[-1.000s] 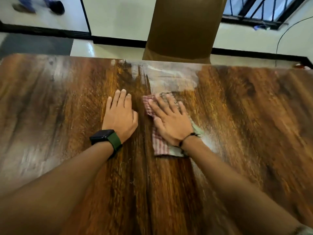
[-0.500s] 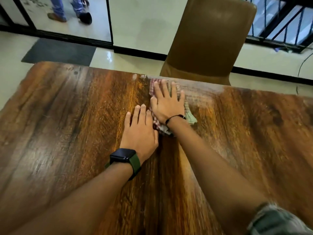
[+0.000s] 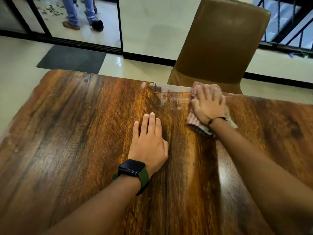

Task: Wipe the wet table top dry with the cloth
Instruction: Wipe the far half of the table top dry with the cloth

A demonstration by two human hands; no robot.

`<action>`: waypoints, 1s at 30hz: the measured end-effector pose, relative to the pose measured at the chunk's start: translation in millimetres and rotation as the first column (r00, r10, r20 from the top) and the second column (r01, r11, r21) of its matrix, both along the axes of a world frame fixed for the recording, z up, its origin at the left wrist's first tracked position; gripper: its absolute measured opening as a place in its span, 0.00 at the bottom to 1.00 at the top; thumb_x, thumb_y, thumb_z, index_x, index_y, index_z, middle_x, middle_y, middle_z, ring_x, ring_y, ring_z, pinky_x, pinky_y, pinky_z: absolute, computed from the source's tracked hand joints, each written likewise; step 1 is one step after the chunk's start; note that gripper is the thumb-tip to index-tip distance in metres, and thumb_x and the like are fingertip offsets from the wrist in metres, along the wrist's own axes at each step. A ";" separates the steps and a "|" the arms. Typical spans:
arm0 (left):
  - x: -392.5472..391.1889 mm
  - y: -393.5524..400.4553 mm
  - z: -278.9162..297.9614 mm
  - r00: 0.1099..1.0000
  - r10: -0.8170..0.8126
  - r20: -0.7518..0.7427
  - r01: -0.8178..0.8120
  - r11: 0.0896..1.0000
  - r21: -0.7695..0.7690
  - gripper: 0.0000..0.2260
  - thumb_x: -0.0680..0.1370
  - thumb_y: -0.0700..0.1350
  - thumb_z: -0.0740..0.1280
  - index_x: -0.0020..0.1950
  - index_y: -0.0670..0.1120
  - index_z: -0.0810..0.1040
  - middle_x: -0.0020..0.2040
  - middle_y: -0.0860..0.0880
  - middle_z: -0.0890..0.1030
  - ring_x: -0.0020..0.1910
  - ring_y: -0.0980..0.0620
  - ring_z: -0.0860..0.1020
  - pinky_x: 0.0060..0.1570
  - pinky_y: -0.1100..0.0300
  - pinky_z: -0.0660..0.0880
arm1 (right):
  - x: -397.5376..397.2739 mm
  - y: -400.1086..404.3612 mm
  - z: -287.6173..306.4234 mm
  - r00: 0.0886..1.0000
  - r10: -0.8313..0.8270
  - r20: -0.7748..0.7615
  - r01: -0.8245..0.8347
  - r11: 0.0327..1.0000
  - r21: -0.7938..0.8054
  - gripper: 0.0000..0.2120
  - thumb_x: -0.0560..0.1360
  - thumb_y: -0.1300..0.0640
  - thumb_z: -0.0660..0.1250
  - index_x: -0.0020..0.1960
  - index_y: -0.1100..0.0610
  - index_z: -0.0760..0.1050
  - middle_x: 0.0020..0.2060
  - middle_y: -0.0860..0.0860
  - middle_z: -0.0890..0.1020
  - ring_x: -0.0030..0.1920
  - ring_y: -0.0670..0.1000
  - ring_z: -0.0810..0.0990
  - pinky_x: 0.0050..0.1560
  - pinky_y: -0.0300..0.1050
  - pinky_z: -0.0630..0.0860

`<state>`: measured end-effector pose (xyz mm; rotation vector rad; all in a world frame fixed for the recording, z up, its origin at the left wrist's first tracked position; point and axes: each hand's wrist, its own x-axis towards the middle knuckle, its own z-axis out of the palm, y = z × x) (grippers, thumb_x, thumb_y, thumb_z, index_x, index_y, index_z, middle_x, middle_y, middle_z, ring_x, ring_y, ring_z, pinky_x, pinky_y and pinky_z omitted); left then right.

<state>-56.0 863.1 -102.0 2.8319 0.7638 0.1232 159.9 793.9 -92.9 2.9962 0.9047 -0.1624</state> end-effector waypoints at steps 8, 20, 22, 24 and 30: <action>7.3 21.9 6.2 0.999 -0.030 -0.040 0.030 1.000 -0.007 0.32 0.73 0.55 0.37 0.75 0.44 0.50 0.77 0.46 0.50 0.75 0.49 0.47 0.72 0.52 0.43 | -54.5 68.5 -0.2 0.906 0.423 -0.023 -0.421 0.904 0.073 0.25 0.81 0.46 0.43 0.77 0.45 0.44 0.77 0.47 0.45 0.76 0.52 0.40 0.74 0.56 0.39; 27.2 83.1 -5.2 0.993 0.093 -0.070 -0.092 0.996 0.013 0.30 0.74 0.56 0.37 0.75 0.46 0.42 0.77 0.48 0.43 0.75 0.50 0.41 0.72 0.48 0.39 | 67.7 -18.8 3.8 0.986 -0.150 0.073 0.149 0.989 0.015 0.23 0.80 0.46 0.47 0.66 0.57 0.68 0.66 0.60 0.70 0.67 0.61 0.65 0.67 0.58 0.59; 27.6 84.3 -6.0 0.993 0.097 -0.073 -0.096 0.995 0.016 0.31 0.74 0.56 0.37 0.75 0.45 0.42 0.77 0.47 0.43 0.75 0.49 0.41 0.72 0.48 0.39 | 48.8 23.5 10.3 0.994 -0.051 0.097 0.051 0.999 0.003 0.22 0.79 0.46 0.47 0.57 0.58 0.73 0.57 0.61 0.77 0.56 0.61 0.72 0.54 0.53 0.65; 26.9 83.0 -5.2 0.993 0.103 -0.058 -0.103 0.995 0.006 0.31 0.74 0.56 0.38 0.75 0.44 0.42 0.77 0.46 0.43 0.75 0.49 0.41 0.72 0.49 0.39 | 15.0 82.9 7.8 0.988 0.131 0.086 -0.135 0.990 0.035 0.21 0.79 0.46 0.47 0.53 0.57 0.74 0.53 0.60 0.79 0.51 0.59 0.74 0.47 0.51 0.64; 23.5 83.1 -1.1 0.967 0.247 -0.060 -0.248 0.969 -0.001 0.33 0.72 0.53 0.38 0.74 0.39 0.40 0.76 0.39 0.43 0.75 0.44 0.43 0.72 0.52 0.40 | -65.3 202.4 2.6 0.939 0.344 -0.026 -0.334 0.925 0.180 0.21 0.78 0.47 0.49 0.54 0.58 0.76 0.52 0.58 0.81 0.53 0.59 0.78 0.54 0.53 0.68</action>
